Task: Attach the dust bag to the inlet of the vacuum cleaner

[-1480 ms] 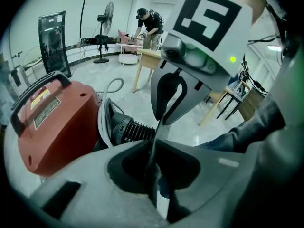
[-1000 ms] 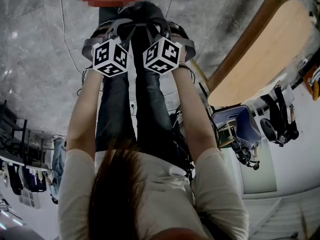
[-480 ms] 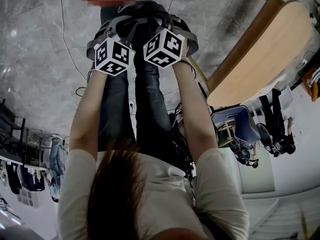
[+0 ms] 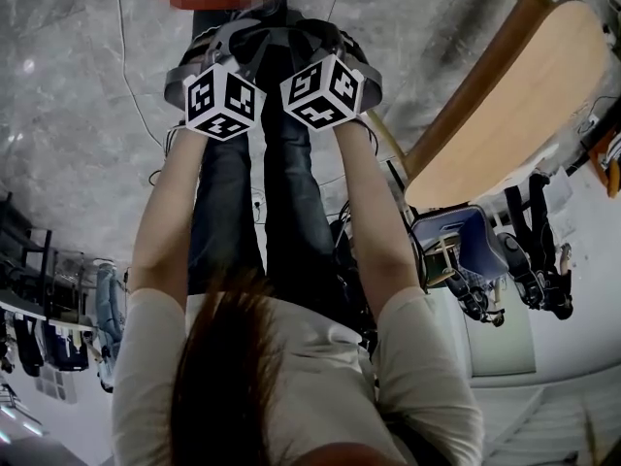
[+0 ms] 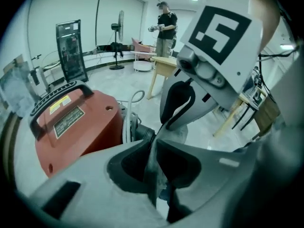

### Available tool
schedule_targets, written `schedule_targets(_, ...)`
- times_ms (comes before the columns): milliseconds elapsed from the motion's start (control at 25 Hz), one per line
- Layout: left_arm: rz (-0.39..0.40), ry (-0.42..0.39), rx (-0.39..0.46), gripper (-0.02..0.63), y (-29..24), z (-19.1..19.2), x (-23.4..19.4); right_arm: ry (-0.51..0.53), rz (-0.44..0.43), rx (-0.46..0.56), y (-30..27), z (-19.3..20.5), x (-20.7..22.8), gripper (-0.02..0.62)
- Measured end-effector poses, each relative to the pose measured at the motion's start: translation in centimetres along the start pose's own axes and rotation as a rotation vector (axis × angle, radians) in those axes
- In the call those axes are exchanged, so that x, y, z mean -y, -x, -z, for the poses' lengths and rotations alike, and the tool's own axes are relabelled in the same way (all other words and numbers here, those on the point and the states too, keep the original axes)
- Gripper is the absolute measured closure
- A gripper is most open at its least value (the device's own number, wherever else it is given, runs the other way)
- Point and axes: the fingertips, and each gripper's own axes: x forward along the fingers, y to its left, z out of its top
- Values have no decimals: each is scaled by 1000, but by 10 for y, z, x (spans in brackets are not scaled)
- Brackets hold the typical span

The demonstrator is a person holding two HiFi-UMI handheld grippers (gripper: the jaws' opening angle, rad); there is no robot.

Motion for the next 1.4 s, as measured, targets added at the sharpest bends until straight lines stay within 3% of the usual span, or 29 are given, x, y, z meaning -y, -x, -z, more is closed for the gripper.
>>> schedule_targets(200,-74,119,57,545,6,3,0,140,-13,-29,-4,-9,5,532)
schedule_targets(280,-81,125,56,543,7,5,-1,187,-22,-34,-4,-11,4,532)
schedule_targets(360,-75,92,39,543,6,5,-3,172,-20,-27,-4,-11,3,534)
schedule_targets(600,-35,-18,-3,541,-2,0,-11,-10,28,20,-3,-6,4,537)
schedule_targets(920,-106,92,42,541,3,-1,-7,78,23,-1,-3,-8,7,532)
schedule_targets(1120,-125,91,68,543,8,-7,-2,128,18,-11,2,-10,12,528)
schedule_targets(1400,-33,90,59,541,0,-5,-6,62,20,-3,-1,-7,12,528)
